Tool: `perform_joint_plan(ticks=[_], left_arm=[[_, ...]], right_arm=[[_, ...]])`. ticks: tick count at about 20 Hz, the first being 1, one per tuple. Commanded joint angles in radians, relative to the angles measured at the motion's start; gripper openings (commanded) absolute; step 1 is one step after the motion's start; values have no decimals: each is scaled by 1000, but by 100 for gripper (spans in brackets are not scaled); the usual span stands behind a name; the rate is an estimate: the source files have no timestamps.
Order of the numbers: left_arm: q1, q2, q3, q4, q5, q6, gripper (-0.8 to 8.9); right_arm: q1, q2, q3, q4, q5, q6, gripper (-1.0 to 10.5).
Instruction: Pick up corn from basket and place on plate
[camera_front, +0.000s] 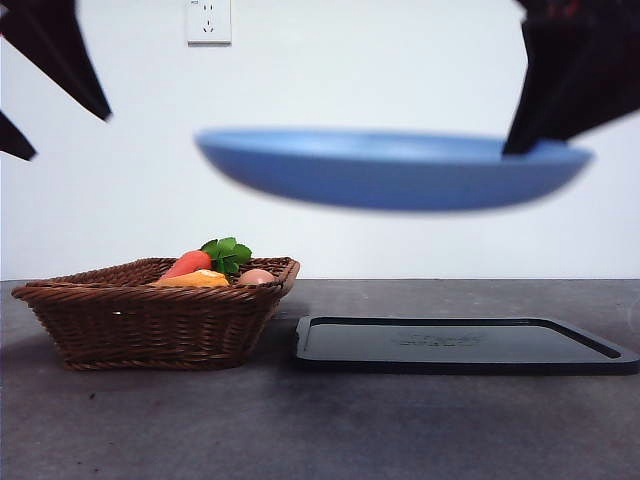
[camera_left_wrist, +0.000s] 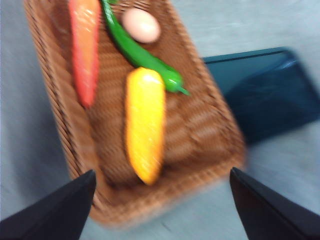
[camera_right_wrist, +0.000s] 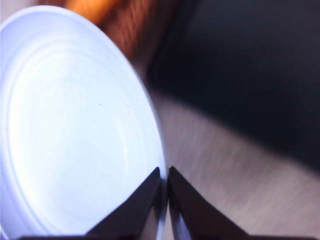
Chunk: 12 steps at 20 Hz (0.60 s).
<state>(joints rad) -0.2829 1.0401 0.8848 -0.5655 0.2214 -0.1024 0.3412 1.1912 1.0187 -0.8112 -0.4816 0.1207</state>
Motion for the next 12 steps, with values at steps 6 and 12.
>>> perform_joint_plan(ticks=[6,12], left_arm=[[-115,396,196,23,-177,95,430],[-142,681,328,33,-202,126,430]], right_arm=[[-63,-4,109,1,15,11,2],[-85,-4,109,-5,15,9,2]])
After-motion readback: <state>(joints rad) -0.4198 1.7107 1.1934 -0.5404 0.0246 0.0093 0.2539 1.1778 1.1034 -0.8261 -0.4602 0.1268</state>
